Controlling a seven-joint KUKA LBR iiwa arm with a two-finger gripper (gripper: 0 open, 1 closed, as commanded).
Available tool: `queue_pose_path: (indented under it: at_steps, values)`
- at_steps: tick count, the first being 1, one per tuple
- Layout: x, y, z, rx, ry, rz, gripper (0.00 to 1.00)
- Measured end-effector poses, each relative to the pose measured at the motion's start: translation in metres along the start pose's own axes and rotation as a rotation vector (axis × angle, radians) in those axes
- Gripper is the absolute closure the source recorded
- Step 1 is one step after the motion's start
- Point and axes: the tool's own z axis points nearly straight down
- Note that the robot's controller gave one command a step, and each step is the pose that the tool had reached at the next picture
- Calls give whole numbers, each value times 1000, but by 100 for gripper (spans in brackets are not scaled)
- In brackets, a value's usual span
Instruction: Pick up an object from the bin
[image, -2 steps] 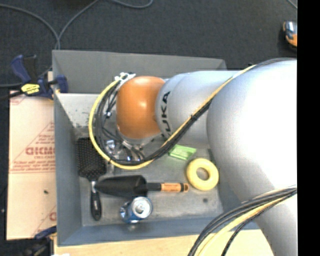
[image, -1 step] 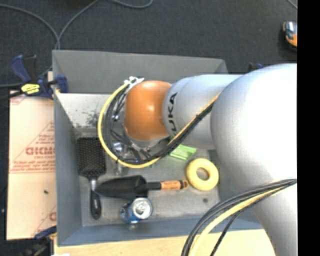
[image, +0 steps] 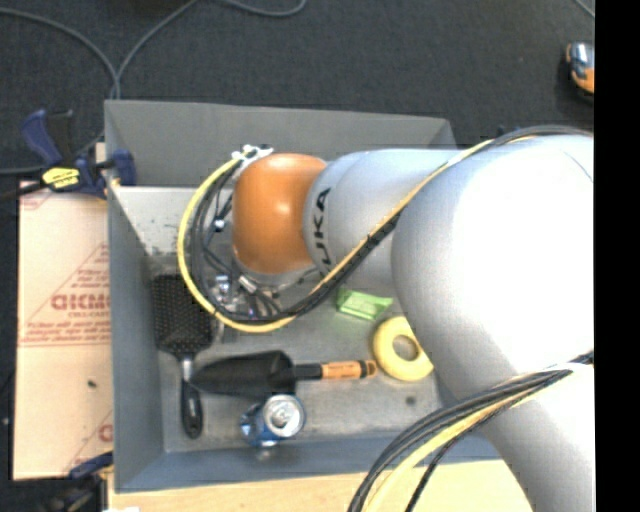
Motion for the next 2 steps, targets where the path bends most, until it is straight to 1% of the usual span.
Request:
queue_pose_path:
  at_steps: [1, 2]
  values:
    - [25, -28, -37, 1, 1, -152, 100]
    - [-6, -18, 0, -1, 1, -33, 100]
